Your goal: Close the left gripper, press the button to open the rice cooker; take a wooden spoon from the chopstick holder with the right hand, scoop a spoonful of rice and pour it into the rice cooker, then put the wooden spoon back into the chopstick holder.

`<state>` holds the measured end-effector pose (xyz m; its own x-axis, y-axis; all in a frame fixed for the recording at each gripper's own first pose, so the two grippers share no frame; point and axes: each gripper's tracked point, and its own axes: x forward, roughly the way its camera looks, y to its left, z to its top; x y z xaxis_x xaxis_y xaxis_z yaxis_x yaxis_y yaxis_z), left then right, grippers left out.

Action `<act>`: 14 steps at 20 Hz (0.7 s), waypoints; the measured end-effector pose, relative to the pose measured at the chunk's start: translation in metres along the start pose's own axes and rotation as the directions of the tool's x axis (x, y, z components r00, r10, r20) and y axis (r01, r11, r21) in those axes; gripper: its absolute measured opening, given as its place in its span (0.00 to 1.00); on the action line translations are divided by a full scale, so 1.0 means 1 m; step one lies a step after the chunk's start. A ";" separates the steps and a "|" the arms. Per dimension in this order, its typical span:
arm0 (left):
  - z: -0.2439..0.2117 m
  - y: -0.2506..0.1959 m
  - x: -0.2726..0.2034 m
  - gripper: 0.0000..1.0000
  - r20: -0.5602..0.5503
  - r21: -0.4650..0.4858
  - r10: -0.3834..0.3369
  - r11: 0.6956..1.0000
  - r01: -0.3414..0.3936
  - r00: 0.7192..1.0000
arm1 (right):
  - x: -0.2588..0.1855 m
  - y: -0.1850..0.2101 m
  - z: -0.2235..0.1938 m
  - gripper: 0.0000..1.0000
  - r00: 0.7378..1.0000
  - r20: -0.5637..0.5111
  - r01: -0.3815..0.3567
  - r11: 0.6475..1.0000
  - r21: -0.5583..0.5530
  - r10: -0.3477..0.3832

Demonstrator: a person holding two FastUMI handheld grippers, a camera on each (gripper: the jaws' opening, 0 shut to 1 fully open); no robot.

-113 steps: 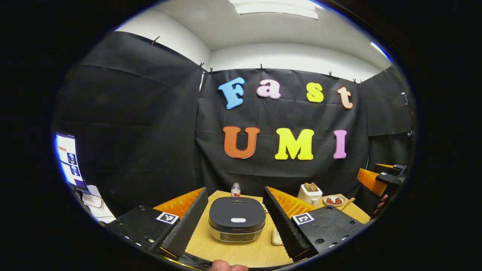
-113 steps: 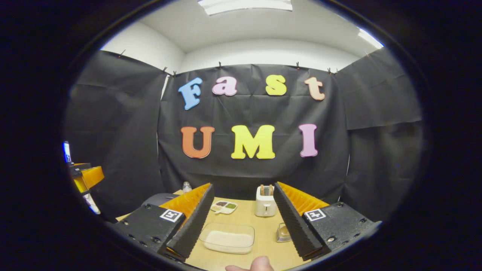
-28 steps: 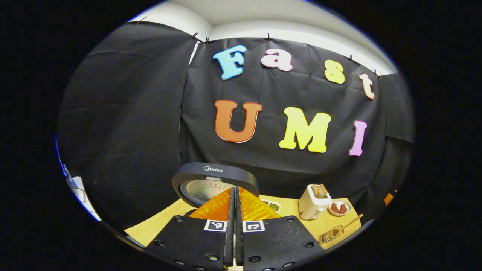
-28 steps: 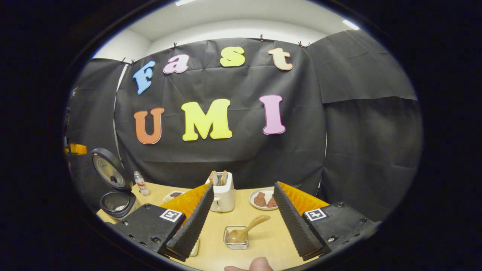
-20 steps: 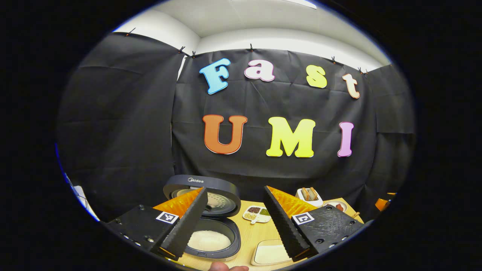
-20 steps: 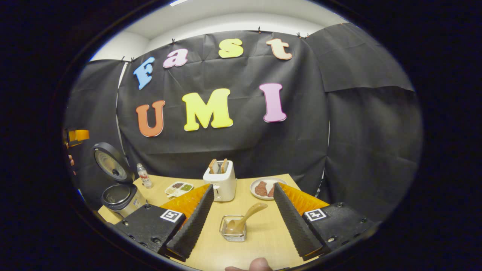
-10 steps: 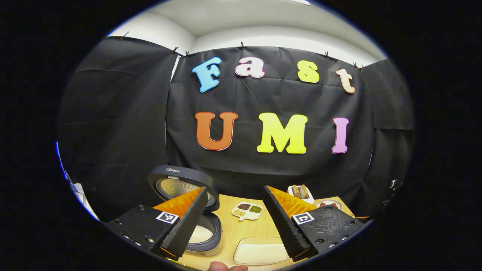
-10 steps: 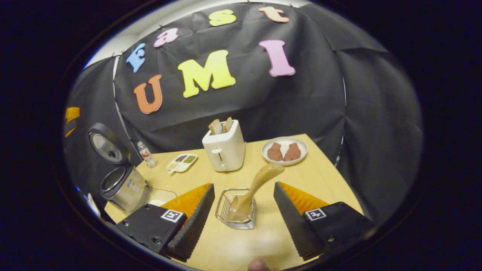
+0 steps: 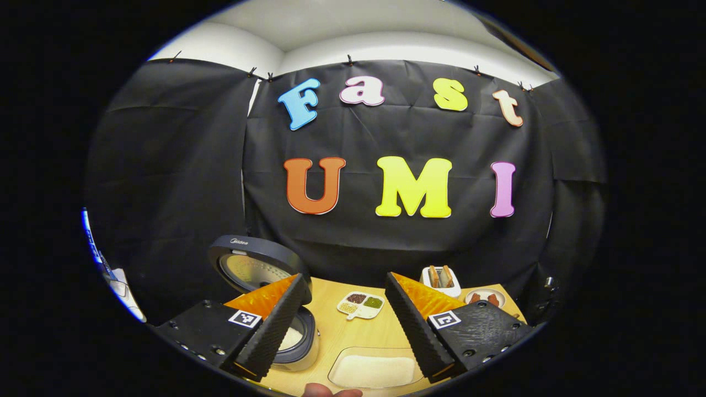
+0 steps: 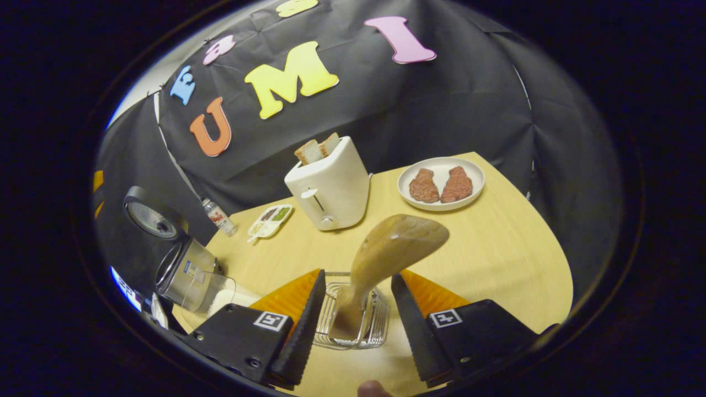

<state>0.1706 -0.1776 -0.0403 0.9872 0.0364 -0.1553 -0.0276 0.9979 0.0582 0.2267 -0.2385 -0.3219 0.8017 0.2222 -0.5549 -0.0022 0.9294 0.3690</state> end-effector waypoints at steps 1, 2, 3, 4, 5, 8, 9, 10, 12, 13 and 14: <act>-0.003 0.005 -0.002 0.95 -0.010 0.007 0.016 1.000 -0.016 1.000 | 0.000 0.000 0.001 0.63 1.000 0.002 0.001 1.000 -0.005 -0.001; -0.005 0.008 -0.002 0.95 -0.014 0.007 0.029 1.000 -0.029 0.999 | -0.001 -0.001 0.003 0.64 1.000 0.008 0.005 1.000 -0.006 -0.004; -0.004 0.012 -0.005 0.94 -0.010 0.001 0.038 0.999 -0.038 0.999 | -0.003 -0.001 0.005 0.41 1.000 0.017 0.009 1.000 -0.006 -0.009; -0.004 0.013 -0.006 0.95 -0.009 -0.006 0.037 0.999 -0.037 0.999 | -0.003 -0.003 0.008 0.43 1.000 0.018 0.020 1.000 -0.007 -0.020; -0.006 0.014 -0.008 0.95 -0.008 -0.009 0.035 0.999 -0.035 0.999 | -0.008 -0.002 0.010 0.24 0.999 0.019 0.026 1.000 -0.002 -0.026; -0.006 0.026 -0.015 0.95 0.006 -0.002 0.047 0.999 -0.047 0.999 | -0.013 0.002 0.010 0.19 0.998 -0.004 0.057 0.998 0.005 -0.057; -0.005 0.033 -0.017 0.95 0.008 -0.006 0.058 0.998 -0.058 0.998 | -0.019 0.003 0.011 0.18 0.998 -0.004 0.070 0.997 0.009 -0.070; -0.003 0.039 -0.019 0.95 0.016 -0.014 0.063 0.998 -0.063 0.998 | -0.024 0.007 0.015 0.18 0.997 0.002 0.078 0.997 0.015 -0.078; -0.003 0.054 -0.026 0.95 0.029 -0.019 0.071 0.997 -0.070 0.997 | -0.035 0.014 0.022 0.17 0.994 0.022 0.107 0.994 0.003 -0.107; -0.003 0.063 -0.030 0.95 0.035 -0.024 0.075 0.997 -0.074 0.997 | -0.041 0.016 0.024 0.16 0.992 0.025 0.126 0.992 -0.004 -0.126; -0.003 0.071 -0.035 0.95 0.040 -0.038 0.078 0.996 -0.076 0.996 | -0.049 0.020 0.028 0.16 0.990 0.030 0.141 0.990 -0.001 -0.141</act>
<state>0.1340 -0.1078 -0.0337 0.9876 0.1115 -0.1107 -0.1085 0.9936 0.0328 0.2039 -0.2391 -0.2669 0.8118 0.0803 -0.5784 0.1099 0.9518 0.2863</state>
